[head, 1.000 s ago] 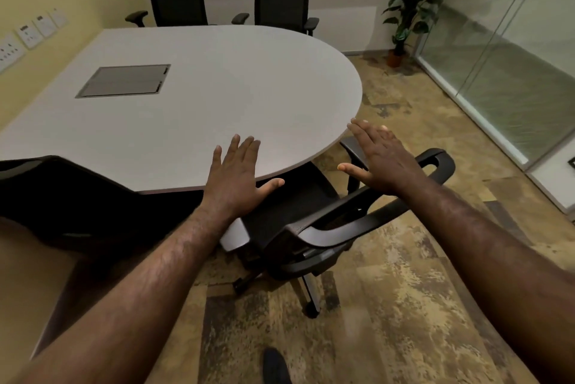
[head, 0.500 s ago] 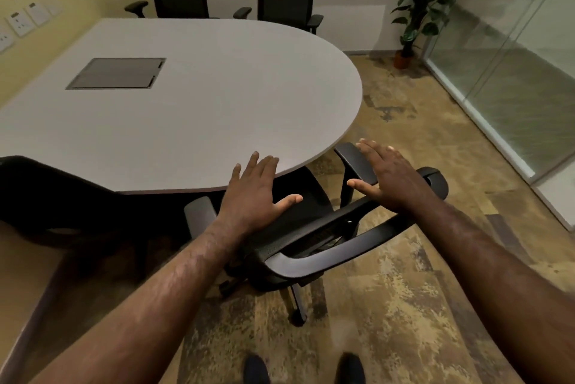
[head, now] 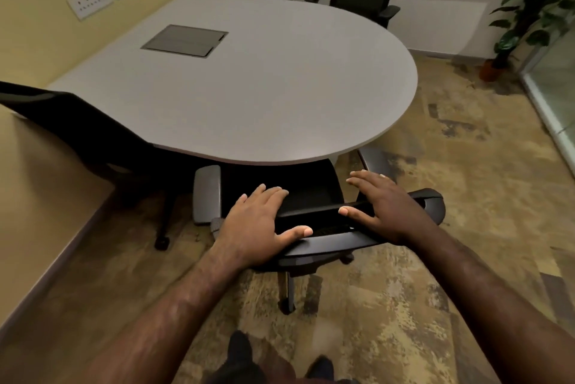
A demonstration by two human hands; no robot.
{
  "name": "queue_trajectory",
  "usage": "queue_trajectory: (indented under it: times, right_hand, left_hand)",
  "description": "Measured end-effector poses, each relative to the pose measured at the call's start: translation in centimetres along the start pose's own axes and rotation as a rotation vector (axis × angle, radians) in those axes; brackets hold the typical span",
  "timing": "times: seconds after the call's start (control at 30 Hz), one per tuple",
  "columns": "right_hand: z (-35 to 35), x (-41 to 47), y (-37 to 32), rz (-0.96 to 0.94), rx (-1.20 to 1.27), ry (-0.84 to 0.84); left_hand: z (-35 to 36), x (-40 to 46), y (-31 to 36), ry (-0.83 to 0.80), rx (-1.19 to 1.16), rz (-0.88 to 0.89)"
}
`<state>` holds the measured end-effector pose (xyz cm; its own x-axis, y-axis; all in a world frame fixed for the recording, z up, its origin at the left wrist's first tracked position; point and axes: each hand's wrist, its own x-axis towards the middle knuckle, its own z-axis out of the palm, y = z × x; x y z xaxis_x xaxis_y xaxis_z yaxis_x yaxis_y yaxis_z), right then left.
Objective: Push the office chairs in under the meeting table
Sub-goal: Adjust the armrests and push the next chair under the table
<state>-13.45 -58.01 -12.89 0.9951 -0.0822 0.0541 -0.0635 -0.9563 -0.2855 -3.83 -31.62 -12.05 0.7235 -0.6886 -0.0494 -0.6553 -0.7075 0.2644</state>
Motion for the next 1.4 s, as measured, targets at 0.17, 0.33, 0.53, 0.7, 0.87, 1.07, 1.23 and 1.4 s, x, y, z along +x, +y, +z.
queue_trajectory:
  times: [0.17,0.33,0.53,0.7,0.87,1.07,1.23,1.4]
  right_hand:
    - [0.4,-0.5,0.4,-0.026,0.016,-0.032]
    - [0.1,-0.3,0.7,-0.027,-0.005,-0.077]
    - [-0.3,-0.3,1.5,-0.004,-0.046,-0.080]
    - [-0.4,-0.5,1.9,0.011,-0.085,-0.059]
    - [-0.7,-1.0,1.9,0.013,-0.082,-0.042]
    - [-0.9,-1.5,1.8,0.008,-0.079,-0.057]
    - [-0.9,-2.6,1.8,0.013,-0.076,-0.065]
    - [-1.1,-4.4,2.0,0.008,-0.079,-0.049]
  left_hand:
    - [1.1,-1.4,1.1,-0.038,0.050,-0.017]
    - [1.2,-1.4,1.8,-0.013,0.077,-0.014]
    - [1.5,-1.3,3.0,-0.030,0.082,-0.003]
    - [1.6,-1.4,3.6,-0.027,0.086,0.008]
    - [1.8,-1.5,4.1,-0.007,0.094,0.014]
    - [2.0,-2.0,4.7,-0.002,0.082,-0.003]
    - [2.3,-2.9,5.5,0.001,0.082,-0.005]
    - [2.9,-4.5,6.8,0.006,0.086,-0.013]
